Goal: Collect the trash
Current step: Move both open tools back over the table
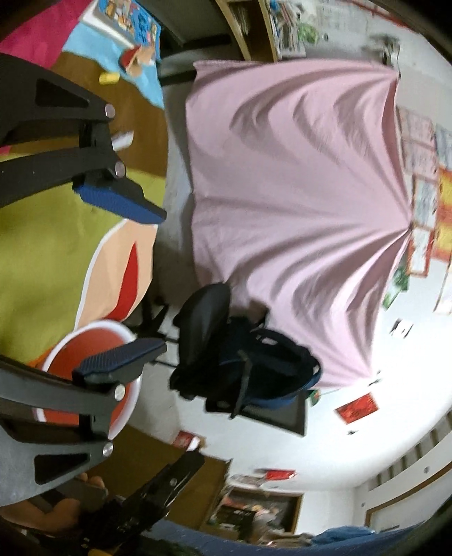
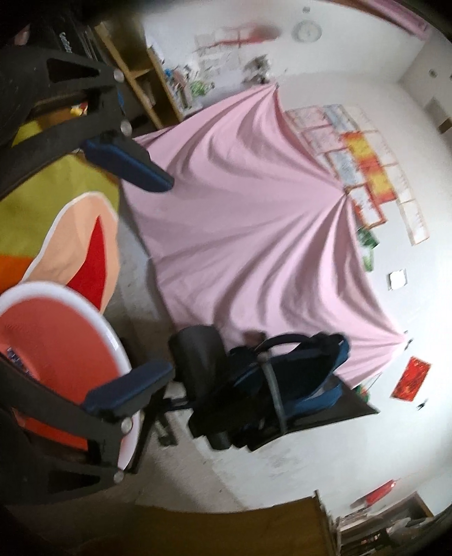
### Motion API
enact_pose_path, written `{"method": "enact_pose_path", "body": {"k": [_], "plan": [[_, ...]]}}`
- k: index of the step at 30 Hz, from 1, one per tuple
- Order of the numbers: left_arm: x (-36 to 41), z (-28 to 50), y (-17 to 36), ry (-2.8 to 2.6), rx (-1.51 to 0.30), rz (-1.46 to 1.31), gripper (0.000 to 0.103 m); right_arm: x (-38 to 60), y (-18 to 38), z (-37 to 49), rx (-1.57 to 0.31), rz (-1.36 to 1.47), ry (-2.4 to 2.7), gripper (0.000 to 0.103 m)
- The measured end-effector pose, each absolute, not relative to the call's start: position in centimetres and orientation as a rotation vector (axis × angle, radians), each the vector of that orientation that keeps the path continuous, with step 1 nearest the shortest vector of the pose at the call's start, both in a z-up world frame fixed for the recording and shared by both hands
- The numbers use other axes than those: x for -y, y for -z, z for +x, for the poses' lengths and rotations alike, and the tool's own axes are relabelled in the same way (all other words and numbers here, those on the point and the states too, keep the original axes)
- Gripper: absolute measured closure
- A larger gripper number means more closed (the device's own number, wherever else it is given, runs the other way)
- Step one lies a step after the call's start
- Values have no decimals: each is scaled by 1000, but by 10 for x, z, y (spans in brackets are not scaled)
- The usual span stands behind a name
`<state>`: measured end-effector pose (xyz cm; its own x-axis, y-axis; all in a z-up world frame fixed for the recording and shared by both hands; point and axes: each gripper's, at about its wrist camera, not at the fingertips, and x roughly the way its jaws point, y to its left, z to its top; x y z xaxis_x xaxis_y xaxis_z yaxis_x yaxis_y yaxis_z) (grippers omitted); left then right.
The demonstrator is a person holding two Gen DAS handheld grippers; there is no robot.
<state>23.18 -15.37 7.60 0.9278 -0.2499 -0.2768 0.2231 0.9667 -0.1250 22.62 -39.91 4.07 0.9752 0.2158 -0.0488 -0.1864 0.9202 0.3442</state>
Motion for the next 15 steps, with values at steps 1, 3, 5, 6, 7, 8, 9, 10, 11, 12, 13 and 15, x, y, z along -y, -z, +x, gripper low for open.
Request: {"method": "enact_pose_path", "body": {"k": [1,3,5,6,7,8,9,10,11,12,13,15], "plan": [[147,228,-78,229,-280,-97,36,395,-43,224,-65,343,-217,0],[133,221,-80,200,-251,-103,22,386,-46,221,-32,334,-234,0],[120,213,-82,167,-213,-116,11,376,-48,217,-3,321,-250,0],[113,209,-83,155,-197,-127,4,371,-49,216,11,314,-259,0],[105,205,-83,141,-180,-141,2,365,-50,215,24,305,-269,0],[97,201,-83,126,-163,-159,2,360,-51,215,32,298,-276,0],[90,200,-83,115,-152,-172,2,355,-52,214,42,289,-286,0],[81,196,-83,96,-138,-186,2,348,-52,213,52,281,-297,0],[75,194,-82,80,-130,-191,2,342,-53,212,61,274,-308,0],[71,193,-82,62,-123,-191,2,336,-53,211,69,267,-319,0],[63,190,-81,40,-115,-190,2,332,-53,210,76,260,-331,0],[53,185,-79,15,-104,-186,2,320,-53,209,87,246,-351,0]]}}
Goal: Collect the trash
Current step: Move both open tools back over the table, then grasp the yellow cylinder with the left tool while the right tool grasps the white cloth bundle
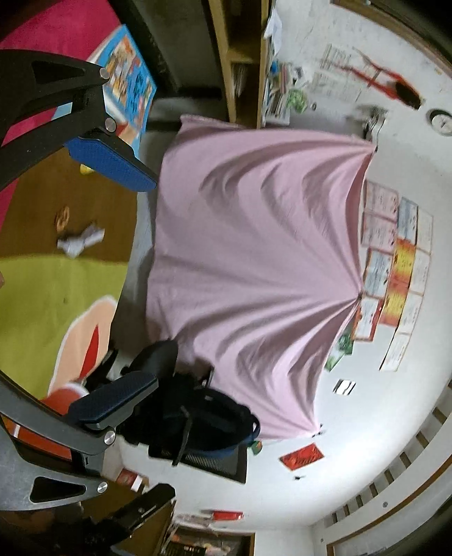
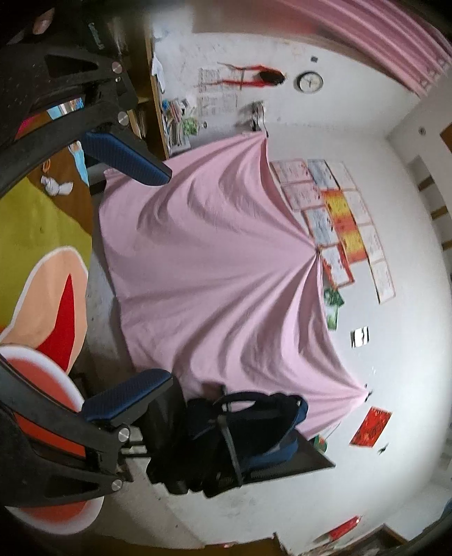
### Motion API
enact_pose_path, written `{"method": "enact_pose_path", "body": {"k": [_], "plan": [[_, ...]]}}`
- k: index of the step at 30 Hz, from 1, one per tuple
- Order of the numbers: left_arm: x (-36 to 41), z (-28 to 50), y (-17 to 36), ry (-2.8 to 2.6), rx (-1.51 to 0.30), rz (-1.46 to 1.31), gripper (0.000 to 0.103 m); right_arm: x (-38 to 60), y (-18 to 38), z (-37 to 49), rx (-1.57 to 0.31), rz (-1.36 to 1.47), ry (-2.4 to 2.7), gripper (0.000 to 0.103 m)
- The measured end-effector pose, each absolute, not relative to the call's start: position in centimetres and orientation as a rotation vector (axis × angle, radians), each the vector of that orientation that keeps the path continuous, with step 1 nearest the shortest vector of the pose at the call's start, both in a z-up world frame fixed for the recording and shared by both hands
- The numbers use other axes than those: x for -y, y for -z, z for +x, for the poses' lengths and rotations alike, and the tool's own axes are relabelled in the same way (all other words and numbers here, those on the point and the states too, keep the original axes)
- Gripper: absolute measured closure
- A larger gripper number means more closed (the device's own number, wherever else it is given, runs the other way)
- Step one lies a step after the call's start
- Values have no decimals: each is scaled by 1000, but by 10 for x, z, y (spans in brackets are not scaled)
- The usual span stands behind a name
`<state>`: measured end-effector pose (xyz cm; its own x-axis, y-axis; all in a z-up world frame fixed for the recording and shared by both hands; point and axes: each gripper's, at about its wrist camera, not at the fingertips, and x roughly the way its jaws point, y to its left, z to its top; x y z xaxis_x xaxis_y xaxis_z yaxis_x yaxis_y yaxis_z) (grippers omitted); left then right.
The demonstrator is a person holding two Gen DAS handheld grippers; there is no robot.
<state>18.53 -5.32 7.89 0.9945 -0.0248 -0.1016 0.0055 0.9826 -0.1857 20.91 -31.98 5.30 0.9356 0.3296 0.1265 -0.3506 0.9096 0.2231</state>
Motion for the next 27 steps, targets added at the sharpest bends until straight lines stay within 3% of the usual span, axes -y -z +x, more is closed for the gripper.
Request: {"method": "enact_pose_path", "body": {"k": [11,27], "plan": [[2,167,-50,-123,-78,-128,2,255,-45,206,134,129,-378,0],[-45,194,-29,-170,-129,-98,2,168,-34,247,-14,-65,-468,0]]}}
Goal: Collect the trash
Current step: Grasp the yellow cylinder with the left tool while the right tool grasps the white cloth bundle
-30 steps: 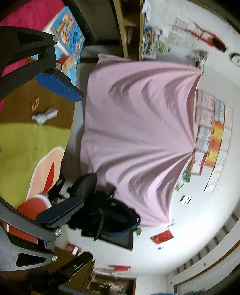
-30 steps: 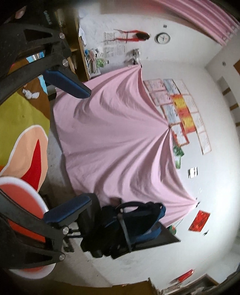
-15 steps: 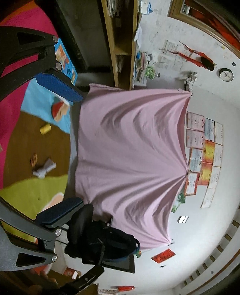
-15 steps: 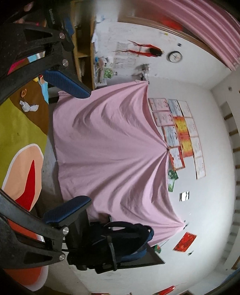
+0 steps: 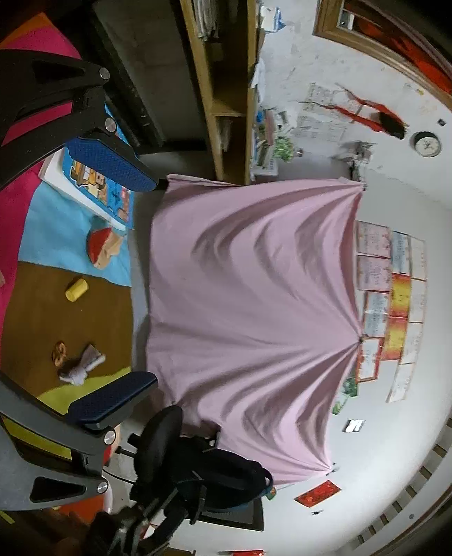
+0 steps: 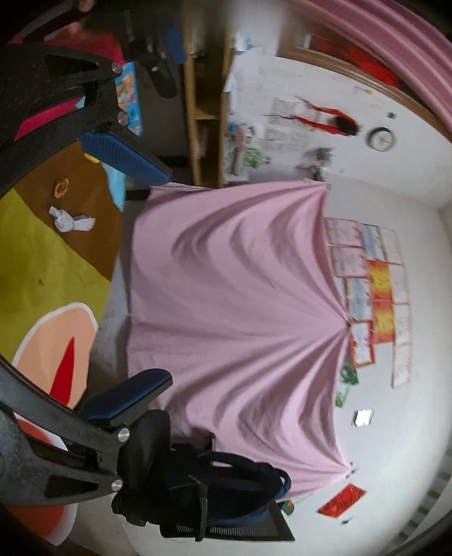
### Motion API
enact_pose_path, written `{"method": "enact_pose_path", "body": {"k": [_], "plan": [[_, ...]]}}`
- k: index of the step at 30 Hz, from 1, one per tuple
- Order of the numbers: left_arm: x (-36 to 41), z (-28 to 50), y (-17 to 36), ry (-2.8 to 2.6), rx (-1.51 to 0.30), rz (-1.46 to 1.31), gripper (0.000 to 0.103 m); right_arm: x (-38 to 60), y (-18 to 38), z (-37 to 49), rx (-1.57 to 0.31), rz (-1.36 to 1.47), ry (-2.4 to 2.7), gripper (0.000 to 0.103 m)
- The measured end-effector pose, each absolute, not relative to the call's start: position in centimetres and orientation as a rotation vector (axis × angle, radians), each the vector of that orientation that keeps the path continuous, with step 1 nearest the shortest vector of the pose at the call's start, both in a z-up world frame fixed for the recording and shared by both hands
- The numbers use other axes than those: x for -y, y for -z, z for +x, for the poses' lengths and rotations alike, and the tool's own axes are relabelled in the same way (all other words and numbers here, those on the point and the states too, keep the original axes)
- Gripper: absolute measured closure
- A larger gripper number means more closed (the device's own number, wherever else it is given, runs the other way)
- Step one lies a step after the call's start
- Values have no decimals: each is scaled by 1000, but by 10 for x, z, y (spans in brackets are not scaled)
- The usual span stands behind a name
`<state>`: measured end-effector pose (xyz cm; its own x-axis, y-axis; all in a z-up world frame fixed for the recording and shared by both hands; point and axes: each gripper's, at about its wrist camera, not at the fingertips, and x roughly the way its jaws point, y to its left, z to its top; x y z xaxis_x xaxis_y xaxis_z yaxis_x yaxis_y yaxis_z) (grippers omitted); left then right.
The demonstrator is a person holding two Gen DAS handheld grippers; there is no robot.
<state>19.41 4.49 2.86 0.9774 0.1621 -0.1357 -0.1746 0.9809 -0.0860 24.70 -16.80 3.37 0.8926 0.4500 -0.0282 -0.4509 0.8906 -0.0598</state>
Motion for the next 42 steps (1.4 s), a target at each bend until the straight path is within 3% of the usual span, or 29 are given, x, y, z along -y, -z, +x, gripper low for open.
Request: {"method": "enact_pose_path", "body": {"k": [10,13,15,18,26,29,35,39,42], "plan": [[-63,247,-4,-156,-379,-152,4,131,9,318,-370,-112,-562,0],[-65,265,7,-120,-471,-171,28,129,23,341,-498,-93,-604,0],[-65,278,14,-92,-533,-192,46,126,33,354,-573,-78,-631,5],[-67,294,24,-48,-597,-236,56,124,44,366,-648,-62,-662,12],[-62,318,38,-25,-721,-236,73,100,56,375,-733,-125,-701,27],[-65,325,46,-33,-773,-259,73,93,61,378,-771,-149,-702,28],[-76,327,50,-42,-797,-312,85,90,67,381,-802,-169,-689,28],[-78,321,48,-33,-786,-323,92,88,66,377,-796,-186,-709,46],[-76,314,43,-30,-762,-318,92,85,66,369,-778,-218,-700,49]]}}
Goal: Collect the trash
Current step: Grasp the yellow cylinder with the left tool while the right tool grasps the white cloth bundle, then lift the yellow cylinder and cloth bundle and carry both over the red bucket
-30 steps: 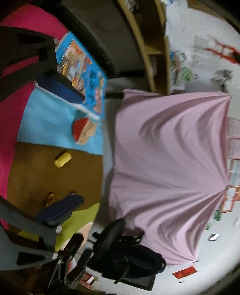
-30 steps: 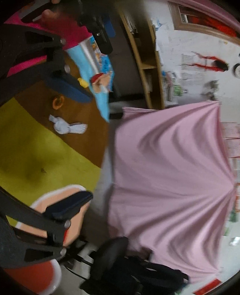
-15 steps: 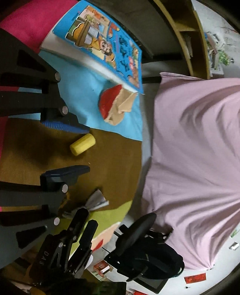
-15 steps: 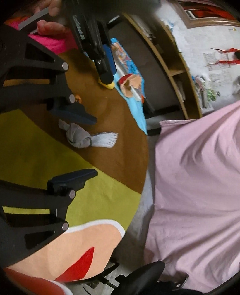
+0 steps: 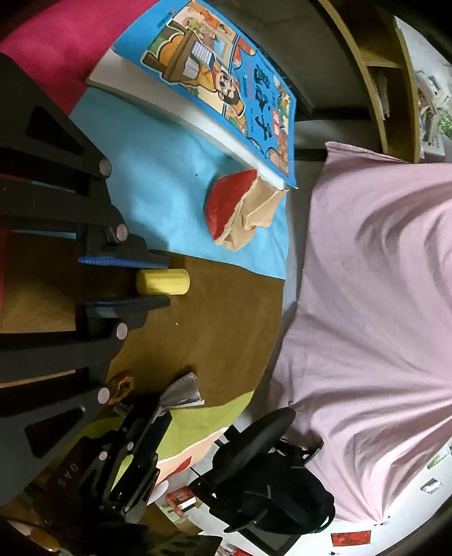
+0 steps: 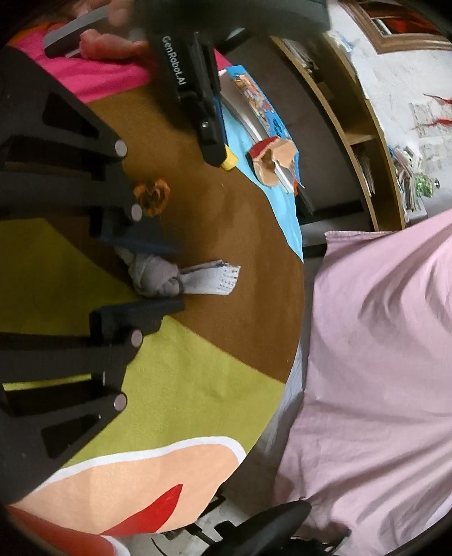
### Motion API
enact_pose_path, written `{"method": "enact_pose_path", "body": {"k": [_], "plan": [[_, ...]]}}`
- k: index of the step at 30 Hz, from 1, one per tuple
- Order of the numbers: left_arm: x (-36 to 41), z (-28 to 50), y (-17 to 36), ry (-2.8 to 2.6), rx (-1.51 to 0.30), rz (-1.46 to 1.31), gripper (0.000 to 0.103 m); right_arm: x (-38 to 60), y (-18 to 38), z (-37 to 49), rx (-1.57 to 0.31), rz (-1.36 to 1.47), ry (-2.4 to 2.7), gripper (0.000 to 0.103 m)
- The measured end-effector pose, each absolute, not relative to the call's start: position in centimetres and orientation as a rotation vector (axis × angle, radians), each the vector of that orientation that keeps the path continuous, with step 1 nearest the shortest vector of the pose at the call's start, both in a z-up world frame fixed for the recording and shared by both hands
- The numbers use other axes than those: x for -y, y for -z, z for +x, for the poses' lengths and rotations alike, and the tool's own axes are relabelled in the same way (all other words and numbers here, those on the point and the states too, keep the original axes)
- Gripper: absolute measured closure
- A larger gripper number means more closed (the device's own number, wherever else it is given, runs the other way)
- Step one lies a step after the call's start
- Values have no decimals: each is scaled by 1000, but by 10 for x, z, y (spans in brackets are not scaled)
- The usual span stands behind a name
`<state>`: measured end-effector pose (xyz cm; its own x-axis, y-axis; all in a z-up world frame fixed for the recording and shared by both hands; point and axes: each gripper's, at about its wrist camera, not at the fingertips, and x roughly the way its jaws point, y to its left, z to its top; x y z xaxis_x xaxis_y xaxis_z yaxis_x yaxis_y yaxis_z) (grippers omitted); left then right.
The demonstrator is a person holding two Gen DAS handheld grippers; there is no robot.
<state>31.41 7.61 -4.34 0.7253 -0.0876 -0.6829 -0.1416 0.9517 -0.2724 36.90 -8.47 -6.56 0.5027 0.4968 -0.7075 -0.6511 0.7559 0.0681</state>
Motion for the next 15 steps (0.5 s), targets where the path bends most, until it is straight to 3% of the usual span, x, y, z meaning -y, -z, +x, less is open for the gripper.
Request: {"method": "enact_pose_path", "body": {"k": [8,15], "plan": [[-61,284,25,-11,-625,-246,92,103,54,356,-705,-154,-680,51],[-44,249,3,-8,-436,-187,92,133,28,321,-503,-81,-651,51]]}}
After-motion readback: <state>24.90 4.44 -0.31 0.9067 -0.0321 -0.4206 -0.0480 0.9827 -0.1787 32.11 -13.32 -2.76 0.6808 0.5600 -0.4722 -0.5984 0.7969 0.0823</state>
